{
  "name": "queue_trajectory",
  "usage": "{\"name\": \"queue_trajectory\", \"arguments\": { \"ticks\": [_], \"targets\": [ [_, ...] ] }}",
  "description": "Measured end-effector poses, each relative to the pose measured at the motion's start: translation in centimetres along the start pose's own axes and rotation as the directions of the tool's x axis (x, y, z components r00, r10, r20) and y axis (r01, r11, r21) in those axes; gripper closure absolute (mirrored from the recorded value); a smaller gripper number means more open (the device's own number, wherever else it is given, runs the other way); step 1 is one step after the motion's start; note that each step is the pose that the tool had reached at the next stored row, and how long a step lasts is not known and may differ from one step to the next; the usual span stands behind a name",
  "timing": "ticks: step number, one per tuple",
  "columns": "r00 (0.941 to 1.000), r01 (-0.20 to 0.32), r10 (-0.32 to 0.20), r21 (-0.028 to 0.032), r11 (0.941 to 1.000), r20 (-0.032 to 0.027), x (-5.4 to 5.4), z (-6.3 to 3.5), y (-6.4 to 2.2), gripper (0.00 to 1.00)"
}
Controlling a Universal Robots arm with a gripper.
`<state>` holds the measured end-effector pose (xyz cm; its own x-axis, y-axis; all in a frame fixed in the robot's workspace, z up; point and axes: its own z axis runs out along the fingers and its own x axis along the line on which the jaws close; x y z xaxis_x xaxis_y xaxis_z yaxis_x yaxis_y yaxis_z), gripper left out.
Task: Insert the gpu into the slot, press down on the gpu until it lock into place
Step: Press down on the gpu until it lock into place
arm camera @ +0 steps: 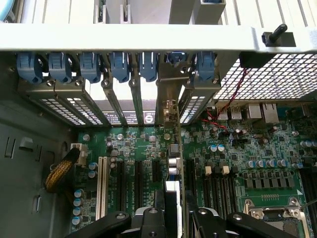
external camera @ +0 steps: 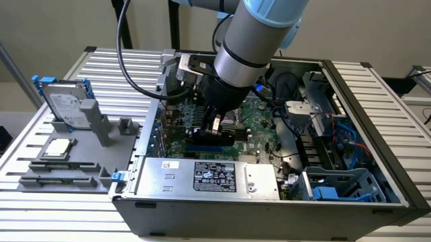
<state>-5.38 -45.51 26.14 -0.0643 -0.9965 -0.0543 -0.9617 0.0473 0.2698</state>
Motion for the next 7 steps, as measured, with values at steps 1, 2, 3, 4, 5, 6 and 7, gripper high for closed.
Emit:
{"name": "queue_trajectory", "arguments": {
  "ticks": [1, 2, 3, 4, 5, 6, 7],
  "targets": [
    [1.0, 0.0, 0.0, 0.0, 1.0, 0.0, 0.0, 0.0, 0.0, 0.74],
    [1.0, 0.0, 0.0, 0.0, 1.0, 0.0, 0.0, 0.0, 0.0, 0.74],
    [1.0, 0.0, 0.0, 0.0, 1.0, 0.0, 0.0, 0.0, 0.0, 0.74],
    [1.0, 0.0, 0.0, 0.0, 1.0, -0.0001, 0.0, 0.0, 0.0, 0.74],
    [1.0, 0.0, 0.0, 0.0, 1.0, 0.0, 0.0, 0.0, 0.0, 0.74],
    [1.0, 0.0, 0.0, 0.0, 1.0, 0.0, 0.0, 0.0, 0.0, 0.74],
    [1.0, 0.0, 0.0, 0.0, 1.0, 0.0, 0.0, 0.0, 0.0, 0.74]
  ]
}}
